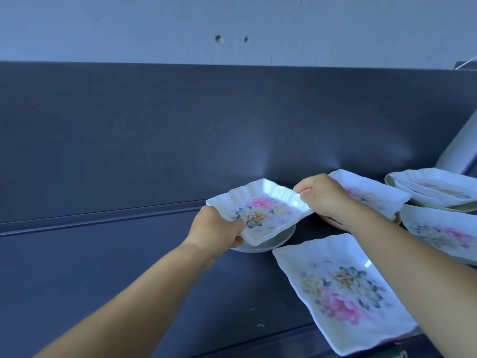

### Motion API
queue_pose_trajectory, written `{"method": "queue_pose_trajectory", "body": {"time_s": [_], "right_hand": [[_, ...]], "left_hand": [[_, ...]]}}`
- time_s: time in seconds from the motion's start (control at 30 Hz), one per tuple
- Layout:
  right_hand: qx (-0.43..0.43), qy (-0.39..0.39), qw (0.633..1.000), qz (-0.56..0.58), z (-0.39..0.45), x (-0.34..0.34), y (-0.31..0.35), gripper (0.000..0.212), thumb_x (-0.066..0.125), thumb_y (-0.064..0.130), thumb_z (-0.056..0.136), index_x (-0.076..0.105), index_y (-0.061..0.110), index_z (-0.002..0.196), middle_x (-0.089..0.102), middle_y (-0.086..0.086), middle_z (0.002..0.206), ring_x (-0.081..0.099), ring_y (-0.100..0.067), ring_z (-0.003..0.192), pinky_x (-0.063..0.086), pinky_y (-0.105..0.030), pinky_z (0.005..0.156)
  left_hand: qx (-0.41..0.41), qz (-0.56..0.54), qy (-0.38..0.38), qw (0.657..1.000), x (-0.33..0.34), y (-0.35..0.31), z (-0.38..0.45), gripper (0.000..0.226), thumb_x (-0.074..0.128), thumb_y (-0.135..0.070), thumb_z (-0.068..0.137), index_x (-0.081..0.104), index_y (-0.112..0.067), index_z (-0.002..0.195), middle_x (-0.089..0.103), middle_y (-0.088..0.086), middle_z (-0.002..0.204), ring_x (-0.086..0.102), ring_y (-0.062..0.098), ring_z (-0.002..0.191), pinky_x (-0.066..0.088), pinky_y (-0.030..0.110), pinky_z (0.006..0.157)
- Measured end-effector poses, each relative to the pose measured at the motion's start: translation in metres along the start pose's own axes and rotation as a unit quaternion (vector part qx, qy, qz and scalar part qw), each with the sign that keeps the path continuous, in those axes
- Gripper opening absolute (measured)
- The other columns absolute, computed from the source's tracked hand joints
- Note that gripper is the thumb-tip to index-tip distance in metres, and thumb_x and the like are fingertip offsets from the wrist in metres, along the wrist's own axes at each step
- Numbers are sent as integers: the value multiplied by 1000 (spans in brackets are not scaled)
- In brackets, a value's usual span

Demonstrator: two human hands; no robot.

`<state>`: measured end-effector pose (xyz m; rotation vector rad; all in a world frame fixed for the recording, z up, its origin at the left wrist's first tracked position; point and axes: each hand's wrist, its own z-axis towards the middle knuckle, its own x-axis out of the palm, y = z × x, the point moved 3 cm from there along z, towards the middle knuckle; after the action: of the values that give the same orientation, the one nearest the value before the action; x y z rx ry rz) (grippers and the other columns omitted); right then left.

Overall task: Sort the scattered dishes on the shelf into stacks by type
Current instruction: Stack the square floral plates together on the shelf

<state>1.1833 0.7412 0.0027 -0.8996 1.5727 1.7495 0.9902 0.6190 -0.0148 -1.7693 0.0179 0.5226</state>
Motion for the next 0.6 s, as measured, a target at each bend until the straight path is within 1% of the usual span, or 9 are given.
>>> {"method": "queue_pose_trajectory", "body": {"time_s": [0.1,0.17,0.2,0.23,0.27,0.33,0.4,0.47,0.6], "right_hand": [[14,-12,999,32,-10,-7,-2,40,42,0,89,69,17,113,68,-3,114,61,-23,102,49,-31,82],[15,-24,998,53,-22,-14,-4,35,41,-1,86,69,8,106,68,-15,104,53,-21,82,48,-34,75],[13,-29,998,60,-29,-18,-5,34,41,-2,83,68,2,103,65,-24,106,46,-20,75,50,-50,89],[10,-35,997,65,-36,-22,-6,34,40,-3,80,67,1,101,65,-26,107,43,-21,72,25,-25,75],[13,-41,997,70,-45,-26,-8,34,41,-3,80,70,3,97,66,-24,109,47,-23,72,43,-32,68],[34,-60,994,84,-64,-36,-12,32,44,-1,85,73,11,96,69,-19,109,63,-35,88,53,-38,81],[58,-77,991,89,-83,-44,-19,32,47,4,89,71,19,105,71,-8,109,64,-30,104,51,-41,94],[75,-87,990,87,-101,-50,-29,33,47,5,91,69,17,113,68,2,103,64,-27,104,49,-37,92],[111,-113,983,88,-138,-61,-45,33,48,4,90,69,18,110,71,-7,108,65,-33,103,52,-40,86]], "left_hand": [[20,-5,2,1000,-3,0,-5,9,62,-9,85,68,-4,89,73,6,79,70,18,61,56,26,70],[38,-11,16,999,-5,-1,-12,6,62,-6,85,67,-8,86,77,7,88,75,23,77,61,26,72],[49,-15,24,998,-5,-2,-16,7,62,-5,85,67,-10,86,77,7,89,75,22,79,61,21,65],[60,-20,31,998,-6,-3,-21,8,62,-4,86,66,-11,86,76,6,89,74,20,77,57,15,56],[67,-27,39,997,-5,-4,-26,7,62,-4,86,65,-11,87,76,5,87,73,17,73,52,10,49],[79,-28,56,995,-4,-6,-36,5,64,-7,87,64,-10,83,75,8,85,71,15,68,49,9,47],[93,-19,76,993,0,-9,-48,5,65,-10,87,64,-7,83,76,13,87,71,19,70,53,17,60],[100,-32,106,989,5,-10,-58,6,65,-9,87,66,-5,82,76,12,84,71,16,65,56,21,65],[114,-55,153,980,19,-11,-81,20,63,-3,88,61,-12,71,68,1,65,60,-1,40,45,6,43]]}}
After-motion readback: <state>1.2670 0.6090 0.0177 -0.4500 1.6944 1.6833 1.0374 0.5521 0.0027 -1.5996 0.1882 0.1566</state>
